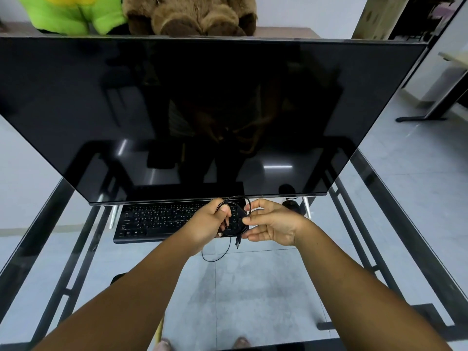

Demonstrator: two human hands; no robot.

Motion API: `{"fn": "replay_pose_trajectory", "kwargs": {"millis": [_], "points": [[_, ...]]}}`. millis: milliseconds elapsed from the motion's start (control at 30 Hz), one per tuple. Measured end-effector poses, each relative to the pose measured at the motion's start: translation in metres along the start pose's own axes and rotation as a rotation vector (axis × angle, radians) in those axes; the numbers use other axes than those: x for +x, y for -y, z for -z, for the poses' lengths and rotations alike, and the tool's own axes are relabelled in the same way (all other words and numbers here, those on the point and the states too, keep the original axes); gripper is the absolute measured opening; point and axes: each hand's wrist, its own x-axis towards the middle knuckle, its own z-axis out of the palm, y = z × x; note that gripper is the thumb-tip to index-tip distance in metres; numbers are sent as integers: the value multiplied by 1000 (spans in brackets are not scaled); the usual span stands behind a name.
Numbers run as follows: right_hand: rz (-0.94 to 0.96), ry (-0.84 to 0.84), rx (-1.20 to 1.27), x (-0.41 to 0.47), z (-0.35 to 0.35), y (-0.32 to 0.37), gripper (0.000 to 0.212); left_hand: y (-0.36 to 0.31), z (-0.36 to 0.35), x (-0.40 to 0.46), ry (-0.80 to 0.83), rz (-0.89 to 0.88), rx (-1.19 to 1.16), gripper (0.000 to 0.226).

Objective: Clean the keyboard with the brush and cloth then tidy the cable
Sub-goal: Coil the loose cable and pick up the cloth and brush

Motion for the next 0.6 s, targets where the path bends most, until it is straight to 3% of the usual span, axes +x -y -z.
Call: {"fn": "replay_pose_trajectory", "kwargs": {"millis": [200,600], "points": [[-29,-45,-77,5,-5,0,54,-7,0,-3,43,-30,3,23],[-16,-81,-125,14,0,-5,51,-6,7,-3,53,-42,-16,22]]}}
